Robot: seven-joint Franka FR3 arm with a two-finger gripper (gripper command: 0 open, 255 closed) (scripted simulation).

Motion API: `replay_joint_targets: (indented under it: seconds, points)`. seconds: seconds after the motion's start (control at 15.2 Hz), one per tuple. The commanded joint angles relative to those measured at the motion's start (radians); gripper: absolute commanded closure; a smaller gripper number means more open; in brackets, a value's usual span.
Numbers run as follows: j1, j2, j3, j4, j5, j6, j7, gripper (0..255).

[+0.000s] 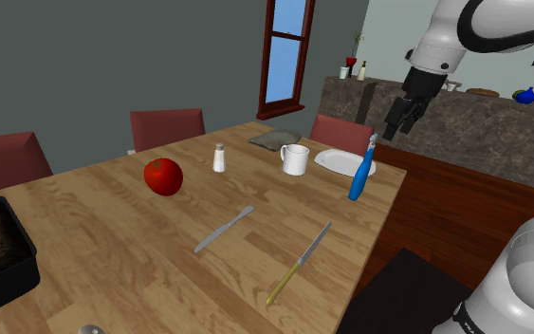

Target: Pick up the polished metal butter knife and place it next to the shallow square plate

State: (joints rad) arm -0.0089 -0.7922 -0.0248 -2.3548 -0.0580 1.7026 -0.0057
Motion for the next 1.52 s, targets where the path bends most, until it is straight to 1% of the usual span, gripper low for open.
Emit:
replay_joint_targets:
  seconds: [0.0,0.4,0.73,1.12,1.32,1.45]
  points:
    - [0.000,0.000,0.000,0.000,0.000,0.000,0.000,0]
    - [-0.010,0.009,0.160,-0.081,0.096,0.068,0.293,0]
    - [-0.020,0.079,0.299,-0.095,0.173,0.139,0.538,0]
    - [-0.055,0.232,0.466,-0.047,0.231,0.238,0.832,0]
    - [-0.085,0.334,0.550,0.001,0.232,0.287,0.985,0]
    - [-0.109,0.411,0.605,0.041,0.218,0.319,1.091,0]
